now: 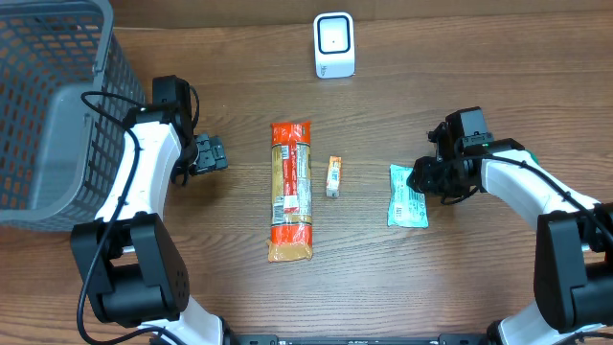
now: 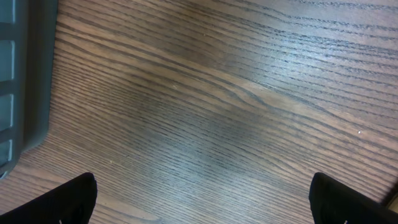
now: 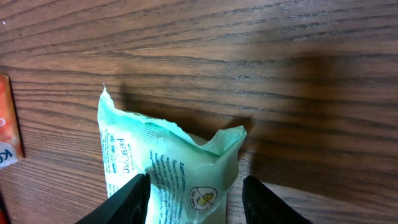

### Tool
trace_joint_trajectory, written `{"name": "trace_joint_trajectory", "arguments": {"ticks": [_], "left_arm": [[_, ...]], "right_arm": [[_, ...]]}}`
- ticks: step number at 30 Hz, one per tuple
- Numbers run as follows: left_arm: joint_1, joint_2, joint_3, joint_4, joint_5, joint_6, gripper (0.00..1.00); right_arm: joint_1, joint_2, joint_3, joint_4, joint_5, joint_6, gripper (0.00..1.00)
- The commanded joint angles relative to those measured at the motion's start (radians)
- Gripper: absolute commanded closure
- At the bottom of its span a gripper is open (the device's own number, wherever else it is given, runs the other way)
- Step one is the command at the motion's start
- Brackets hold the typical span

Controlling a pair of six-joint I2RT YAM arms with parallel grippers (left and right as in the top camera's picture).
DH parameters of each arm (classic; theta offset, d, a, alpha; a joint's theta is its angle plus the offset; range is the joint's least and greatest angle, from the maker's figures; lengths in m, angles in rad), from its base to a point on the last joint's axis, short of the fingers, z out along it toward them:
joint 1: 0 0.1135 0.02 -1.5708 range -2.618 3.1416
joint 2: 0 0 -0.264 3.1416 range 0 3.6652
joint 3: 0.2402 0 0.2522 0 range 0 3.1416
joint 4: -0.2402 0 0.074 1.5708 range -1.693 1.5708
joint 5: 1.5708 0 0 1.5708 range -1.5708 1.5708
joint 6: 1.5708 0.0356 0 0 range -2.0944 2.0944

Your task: Scan the item barcode

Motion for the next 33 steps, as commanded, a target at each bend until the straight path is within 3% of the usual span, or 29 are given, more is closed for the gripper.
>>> {"name": "trace_joint_trajectory", "arguments": {"ticks": [1, 7, 9, 12, 14, 21, 27, 33], "left_arm": [[0.000, -0.021, 0.004, 0.001, -0.010, 0.015, 0.00], [0.000, -0.021, 0.004, 0.001, -0.010, 0.015, 0.00], [0.000, -0.021, 0.004, 0.001, -0.010, 0.015, 0.00], [0.000, -0.021, 0.004, 0.001, -0.010, 0.015, 0.00], [0.000, -0.021, 0.004, 0.001, -0.010, 0.015, 0.00], [0.000, -0.021, 0.004, 0.001, -0.010, 0.015, 0.00], [0.000, -0.021, 0.004, 0.001, -0.010, 0.015, 0.00], [0.000, -0.021, 0.004, 0.001, -0.010, 0.015, 0.00]], "right_arm": [[0.000, 0.000, -0.012, 0.014, 0.002, 0.000, 0.50], [0.000, 0.000, -0.082, 0.068, 0.002, 0.000, 0.50], [0.000, 0.000, -0.103, 0.086, 0.002, 0.009, 0.55], [0.000, -0.001, -0.104, 0.075, 0.002, 0.012, 0.84], [-0.005, -0.008, -0.092, 0.059, -0.019, 0.011, 0.95], [-0.075, -0.146, 0.042, -0.098, -0.159, -0.016, 0.96], [-0.148, -0.340, 0.057, -0.153, -0.363, -0.034, 0.96], [-0.166, -0.436, 0.057, -0.214, -0.373, -0.033, 0.96]]}}
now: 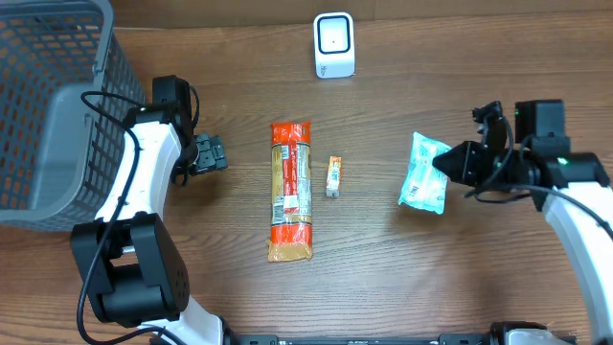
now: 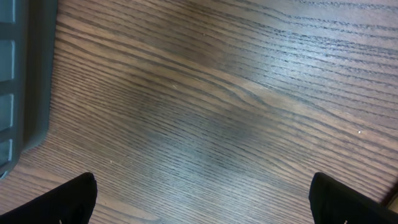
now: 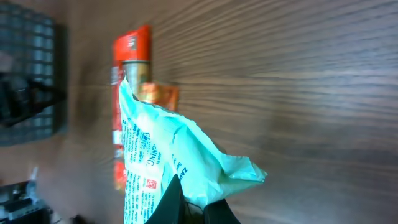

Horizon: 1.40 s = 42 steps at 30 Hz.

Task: Scan the item barcode
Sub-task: 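Lift the packet and carry it with the right gripper to the scanner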

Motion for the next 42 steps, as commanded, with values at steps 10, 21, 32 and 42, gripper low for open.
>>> {"name": "trace_joint_trajectory", "arguments": {"ticks": [10, 21, 32, 42], "left_arm": [[0.000, -0.021, 0.004, 0.001, -0.010, 0.015, 0.00], [0.000, -0.021, 0.004, 0.001, -0.010, 0.015, 0.00], [0.000, -0.021, 0.004, 0.001, -0.010, 0.015, 0.00], [0.000, -0.021, 0.004, 0.001, -0.010, 0.015, 0.00]], "right_arm": [[-0.002, -0.034, 0.015, 0.002, -0.072, -0.004, 0.96], [-0.002, -0.034, 0.015, 0.001, -0.071, -0.005, 0.94], [-0.001, -0.034, 0.082, 0.037, -0.024, -0.021, 0.96], [0.135, -0.020, 0.409, -0.027, 0.420, -0.032, 0.96]]}}
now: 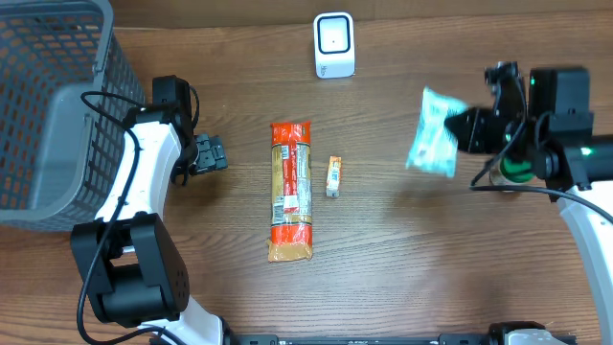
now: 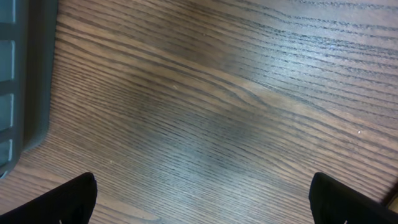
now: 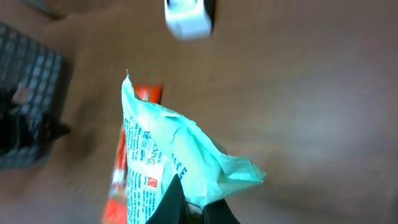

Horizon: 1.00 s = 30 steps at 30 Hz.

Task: Scan the item barcode
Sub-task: 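Lift the packet and carry it with the right gripper to the scanner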

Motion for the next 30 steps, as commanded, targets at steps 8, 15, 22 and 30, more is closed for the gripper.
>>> {"name": "trace_joint_trajectory", "arguments": {"ticks": [8, 15, 22, 30], "left_arm": [[0.000, -0.021, 0.004, 0.001, -0.010, 0.015, 0.00], [0.000, -0.021, 0.004, 0.001, -0.010, 0.015, 0.00], [0.000, -0.021, 0.004, 0.001, -0.010, 0.015, 0.00], [0.000, -0.021, 0.004, 0.001, -0.010, 0.015, 0.00]], "right_arm": [[0.253, 0.102, 0.337, 0.073, 0.681, -0.231, 0.97], [0.413, 0.288, 0.602, 0.049, 1.014, -0.503, 0.96], [0.512, 0.396, 0.618, 0.204, 1.070, -0.724, 0.97], [0.563, 0.577, 0.618, 0.447, 1.292, -1.050, 0.97]]}}
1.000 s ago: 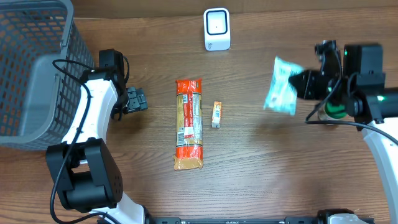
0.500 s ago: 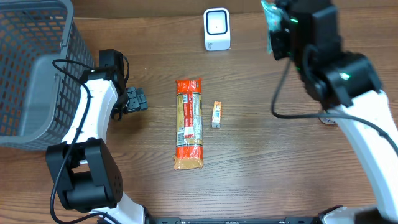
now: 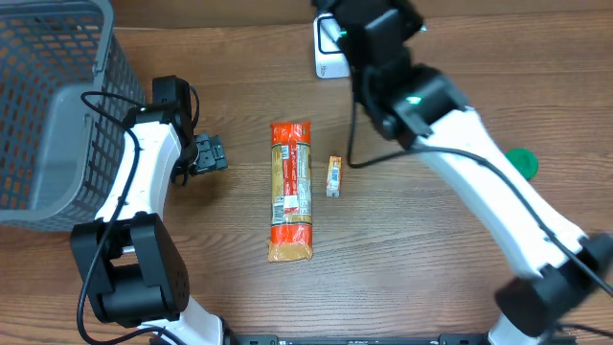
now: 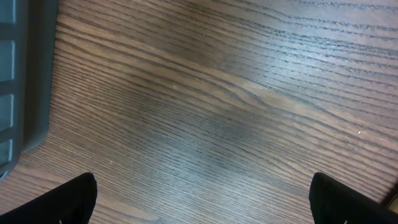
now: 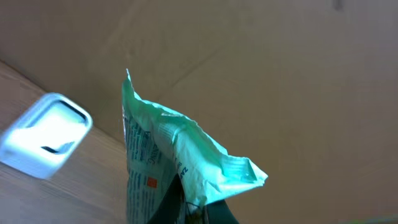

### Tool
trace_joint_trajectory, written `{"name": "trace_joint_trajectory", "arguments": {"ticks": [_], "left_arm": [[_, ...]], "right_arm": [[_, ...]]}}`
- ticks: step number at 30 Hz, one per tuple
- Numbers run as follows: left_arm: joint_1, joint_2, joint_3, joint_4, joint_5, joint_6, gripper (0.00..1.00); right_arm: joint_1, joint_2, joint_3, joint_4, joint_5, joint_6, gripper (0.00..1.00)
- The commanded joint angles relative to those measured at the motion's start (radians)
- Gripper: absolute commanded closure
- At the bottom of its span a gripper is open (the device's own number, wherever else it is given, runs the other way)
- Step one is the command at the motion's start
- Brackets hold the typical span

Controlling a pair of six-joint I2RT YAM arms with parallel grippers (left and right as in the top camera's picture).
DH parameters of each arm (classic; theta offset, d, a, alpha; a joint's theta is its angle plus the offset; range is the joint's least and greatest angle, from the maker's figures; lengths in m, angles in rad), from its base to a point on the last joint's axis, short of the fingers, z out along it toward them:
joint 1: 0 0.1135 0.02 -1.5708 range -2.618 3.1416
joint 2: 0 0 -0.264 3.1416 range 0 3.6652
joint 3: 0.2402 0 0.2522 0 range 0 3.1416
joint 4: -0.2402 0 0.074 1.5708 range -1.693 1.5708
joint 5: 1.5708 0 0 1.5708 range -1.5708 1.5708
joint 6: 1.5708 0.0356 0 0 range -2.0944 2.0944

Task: Scan the item barcode
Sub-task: 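Lift the packet and carry it with the right gripper to the scanner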

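In the right wrist view my right gripper [image 5: 196, 210] is shut on one edge of the light green packet [image 5: 165, 149], which hangs in the air with its printed side showing. The white scanner [image 5: 43, 134] stands on the wood to the packet's left. In the overhead view the raised right arm [image 3: 412, 96] reaches over the scanner [image 3: 329, 65] at the table's far edge and hides the packet. My left gripper [image 3: 209, 153] rests by the basket; its fingers [image 4: 74, 199] stand wide apart over bare wood, so it is open.
A grey mesh basket [image 3: 48, 105] fills the left side. A long orange package [image 3: 291, 190] and a small orange item [image 3: 333, 176] lie mid-table. A green round disc [image 3: 522, 163] sits at the right.
My right arm has moved left and toward the far edge with the green packet, from the right of the table to over the scanner. The left arm has not moved.
The green packet lay at the right with my right gripper open around its edge. Then the gripper was shut on it and held it off the table, later higher and farther back. Now the packet is next to the scanner.
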Motion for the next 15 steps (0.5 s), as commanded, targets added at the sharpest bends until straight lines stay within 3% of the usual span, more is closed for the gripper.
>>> {"name": "trace_joint_trajectory", "arguments": {"ticks": [1, 8, 15], "left_arm": [[0.000, -0.021, 0.004, 0.001, -0.010, 0.015, 0.00], [0.000, -0.021, 0.004, 0.001, -0.010, 0.015, 0.00], [0.000, -0.021, 0.004, 0.000, -0.010, 0.015, 0.00]], "right_arm": [[0.014, 0.090, 0.028, 0.124, 0.174, -0.263, 0.97], [0.011, 0.256, 0.028, 0.456, 0.194, -0.500, 0.97], [0.010, 0.396, 0.029, 0.639, 0.101, -0.537, 0.97]]}}
